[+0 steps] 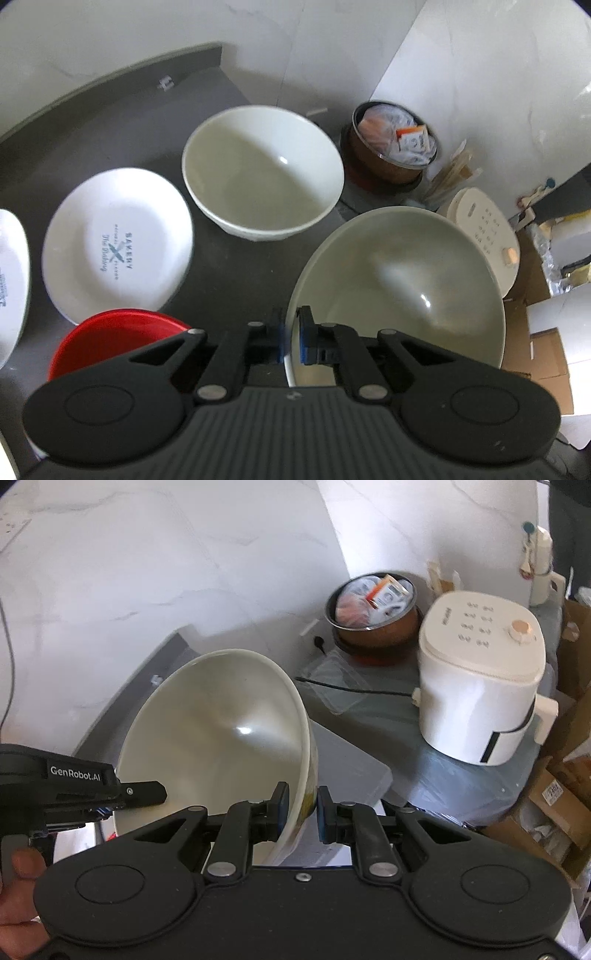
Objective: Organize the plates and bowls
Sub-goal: 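Lift the cream bowl with both grippers and carry it over the red bowl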
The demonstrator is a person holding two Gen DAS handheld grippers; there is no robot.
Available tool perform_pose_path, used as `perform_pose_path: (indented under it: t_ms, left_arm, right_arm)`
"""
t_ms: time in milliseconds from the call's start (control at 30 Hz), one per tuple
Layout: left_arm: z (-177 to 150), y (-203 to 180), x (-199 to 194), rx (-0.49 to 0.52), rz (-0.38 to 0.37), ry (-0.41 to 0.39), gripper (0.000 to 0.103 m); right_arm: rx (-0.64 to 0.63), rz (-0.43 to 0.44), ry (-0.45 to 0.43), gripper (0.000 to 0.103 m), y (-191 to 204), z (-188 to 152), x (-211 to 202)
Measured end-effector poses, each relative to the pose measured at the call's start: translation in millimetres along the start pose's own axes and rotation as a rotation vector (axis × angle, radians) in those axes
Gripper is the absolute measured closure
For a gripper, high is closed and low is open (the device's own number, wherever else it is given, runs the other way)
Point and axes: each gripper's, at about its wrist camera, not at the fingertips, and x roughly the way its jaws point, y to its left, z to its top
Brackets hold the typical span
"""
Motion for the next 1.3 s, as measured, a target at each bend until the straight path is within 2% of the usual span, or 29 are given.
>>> perform_pose_path:
  t_ms: [233, 800, 1300]
  left_arm:
    - [-6.7, 13.8, -28.8, -0.053, 0.01, -0.043, 0.097]
    - [-27.7, 56.3, -65.4, -0.127, 0.044, -0.095, 0.097]
    - [-57.7, 89.6, -63.8, -0.226, 0.084, -0.059, 0.097]
  right_arm:
    - [-0.056, 0.032, -0.001, 0.088, 20.8, -2.9, -9.7]
    - [-0.156, 0.089, 0.024, 0.087, 59.3, -17.2, -18.2]
    - [-0.232, 0.115, 0.117, 0.088, 77.9, -42.8, -1.4]
